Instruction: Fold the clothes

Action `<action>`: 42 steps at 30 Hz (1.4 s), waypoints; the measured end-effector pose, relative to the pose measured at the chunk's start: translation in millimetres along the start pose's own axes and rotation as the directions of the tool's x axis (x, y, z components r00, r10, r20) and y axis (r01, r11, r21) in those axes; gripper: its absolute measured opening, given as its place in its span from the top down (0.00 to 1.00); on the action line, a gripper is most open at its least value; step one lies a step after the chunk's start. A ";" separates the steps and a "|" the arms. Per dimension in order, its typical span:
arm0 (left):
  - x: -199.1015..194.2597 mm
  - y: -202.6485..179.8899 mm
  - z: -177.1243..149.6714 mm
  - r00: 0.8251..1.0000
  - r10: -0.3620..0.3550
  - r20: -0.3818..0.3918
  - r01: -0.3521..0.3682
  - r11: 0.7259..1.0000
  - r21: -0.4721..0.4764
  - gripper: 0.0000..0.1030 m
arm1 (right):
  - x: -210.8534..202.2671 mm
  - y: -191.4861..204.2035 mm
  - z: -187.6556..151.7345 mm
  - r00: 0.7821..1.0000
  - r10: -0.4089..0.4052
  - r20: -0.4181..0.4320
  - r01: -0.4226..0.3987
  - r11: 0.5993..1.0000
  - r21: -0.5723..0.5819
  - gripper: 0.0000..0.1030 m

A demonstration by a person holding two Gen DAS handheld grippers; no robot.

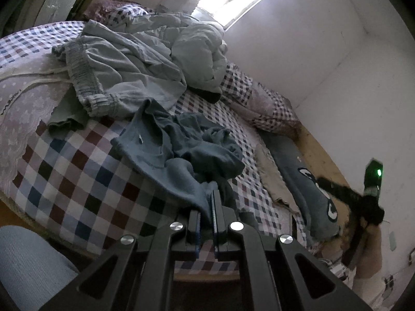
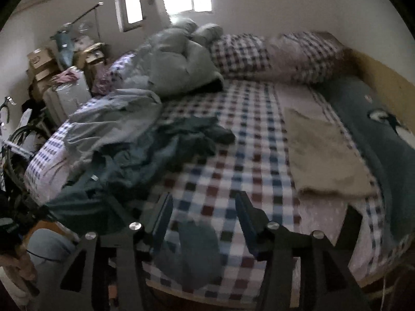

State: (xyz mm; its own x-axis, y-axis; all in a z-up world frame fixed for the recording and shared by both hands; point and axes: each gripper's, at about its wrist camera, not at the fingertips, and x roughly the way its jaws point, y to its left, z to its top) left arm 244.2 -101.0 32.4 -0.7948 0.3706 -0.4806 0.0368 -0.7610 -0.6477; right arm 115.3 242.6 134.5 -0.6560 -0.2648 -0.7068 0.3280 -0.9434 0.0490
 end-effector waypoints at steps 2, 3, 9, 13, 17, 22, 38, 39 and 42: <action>1.6 4.0 -0.7 1.000 0.004 -0.004 -0.004 1.000 -0.010 0.94 | 14.3 10.9 12.5 1.000 0.010 -0.008 -0.010 0.999 -0.033 0.35; 2.3 6.3 -0.9 1.000 0.007 -0.005 -0.007 1.000 -0.015 0.94 | 26.4 15.3 18.5 0.999 0.029 -0.021 -0.030 0.999 -0.040 0.35; 4.6 19.4 0.7 1.000 0.028 -0.011 -0.029 0.999 -0.037 0.94 | 126.0 28.5 52.2 0.978 0.167 -0.122 -0.165 0.986 0.021 0.35; 6.2 24.6 4.2 0.999 0.044 -0.013 -0.044 0.998 -0.038 0.94 | 192.0 23.4 66.3 0.964 0.200 -0.172 -0.179 0.975 0.130 0.35; 8.7 28.9 9.9 0.998 0.057 -0.013 -0.058 0.998 -0.040 0.94 | 244.0 23.7 68.5 0.953 0.201 -0.227 -0.159 0.968 0.193 0.35; 8.2 35.3 27.7 0.997 0.077 0.014 -0.076 0.996 -0.041 0.95 | 270.6 34.6 60.0 0.947 0.198 -0.252 -0.159 0.973 0.165 0.75; -32.7 46.0 115.8 0.962 0.137 0.238 -0.137 0.990 -0.018 0.97 | 104.5 -46.4 10.2 0.991 0.127 0.050 -0.136 0.951 0.278 0.97; -36.7 46.1 119.0 0.959 0.134 0.249 -0.133 0.991 -0.020 0.97 | 92.0 -52.7 4.0 0.992 0.115 0.059 -0.127 0.949 0.287 0.97; -51.0 45.4 127.5 0.951 0.124 0.283 -0.121 0.992 -0.026 0.97 | 59.1 -69.1 -14.0 0.994 0.079 0.078 -0.099 0.945 0.310 0.97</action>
